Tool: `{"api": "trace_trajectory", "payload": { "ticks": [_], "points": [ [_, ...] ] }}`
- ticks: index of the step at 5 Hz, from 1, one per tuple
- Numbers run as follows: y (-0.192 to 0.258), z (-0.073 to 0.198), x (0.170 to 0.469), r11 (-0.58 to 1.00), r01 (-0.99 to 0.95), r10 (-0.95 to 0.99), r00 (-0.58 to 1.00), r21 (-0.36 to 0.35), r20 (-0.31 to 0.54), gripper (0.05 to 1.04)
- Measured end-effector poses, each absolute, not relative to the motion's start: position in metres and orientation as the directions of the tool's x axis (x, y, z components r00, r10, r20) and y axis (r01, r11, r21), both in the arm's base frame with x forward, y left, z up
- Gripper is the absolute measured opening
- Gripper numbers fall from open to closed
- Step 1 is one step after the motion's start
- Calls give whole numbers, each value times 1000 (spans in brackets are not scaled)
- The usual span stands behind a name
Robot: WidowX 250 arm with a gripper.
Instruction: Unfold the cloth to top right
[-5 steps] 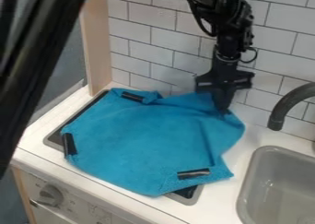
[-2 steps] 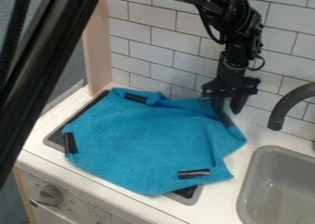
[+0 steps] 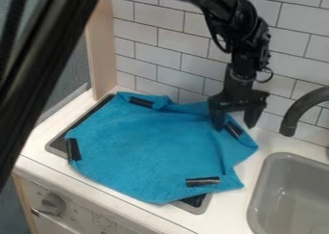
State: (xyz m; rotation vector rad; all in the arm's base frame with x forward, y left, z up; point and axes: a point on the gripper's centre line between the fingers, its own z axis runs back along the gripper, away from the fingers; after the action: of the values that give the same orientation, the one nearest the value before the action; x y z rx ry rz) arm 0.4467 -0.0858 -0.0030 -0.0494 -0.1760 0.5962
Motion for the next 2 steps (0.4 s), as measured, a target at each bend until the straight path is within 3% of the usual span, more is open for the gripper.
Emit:
{"api": "trace_trajectory", "payload": {
  "ticks": [2],
  "points": [
    [-76,53,425,814,-554,581,788,-175,203,998]
  ]
}}
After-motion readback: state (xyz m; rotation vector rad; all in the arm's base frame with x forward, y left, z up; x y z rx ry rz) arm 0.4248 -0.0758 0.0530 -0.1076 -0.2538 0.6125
